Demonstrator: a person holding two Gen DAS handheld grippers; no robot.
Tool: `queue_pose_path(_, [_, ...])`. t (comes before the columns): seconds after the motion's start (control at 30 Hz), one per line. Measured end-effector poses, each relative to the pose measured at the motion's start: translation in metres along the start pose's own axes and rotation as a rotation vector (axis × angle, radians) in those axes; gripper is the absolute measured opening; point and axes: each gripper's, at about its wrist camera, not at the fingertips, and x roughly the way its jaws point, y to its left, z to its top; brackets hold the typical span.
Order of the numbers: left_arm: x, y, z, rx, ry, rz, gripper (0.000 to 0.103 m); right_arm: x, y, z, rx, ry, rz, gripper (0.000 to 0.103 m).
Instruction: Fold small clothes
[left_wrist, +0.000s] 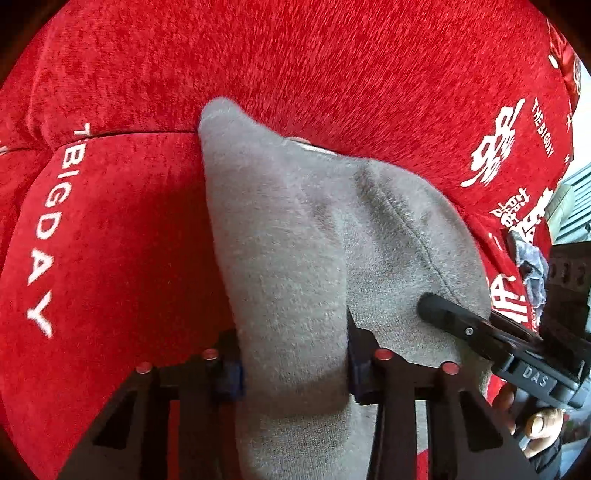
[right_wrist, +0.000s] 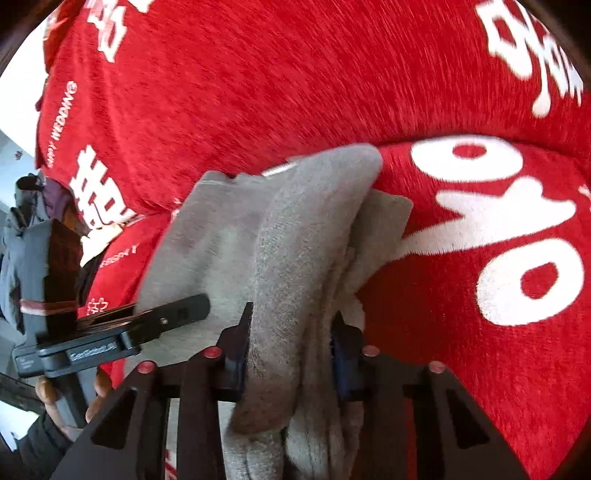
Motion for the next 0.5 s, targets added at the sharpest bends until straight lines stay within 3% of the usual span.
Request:
queue_pose_path(0.1, [-0.017,-0.008,-0.009,0.026,-0.011,0.031,0.041,-0.017,0.029,-0.010,-0.049,-0.020,-0.008,0.036])
queue_pose_path(0.27, [-0.058,-0.001,-0.038,0.024,-0.026,0.008,0.041,-0.048,0.068,-0.039,-0.100,-0.039,-0.011,0.036])
queue_pose_path(0.5, [-0.109,0.017,-0.106,0.045,-0.050,0.027,0.041,-0.074,0.114,-0.105,-0.164,-0.051,0.019,0.036])
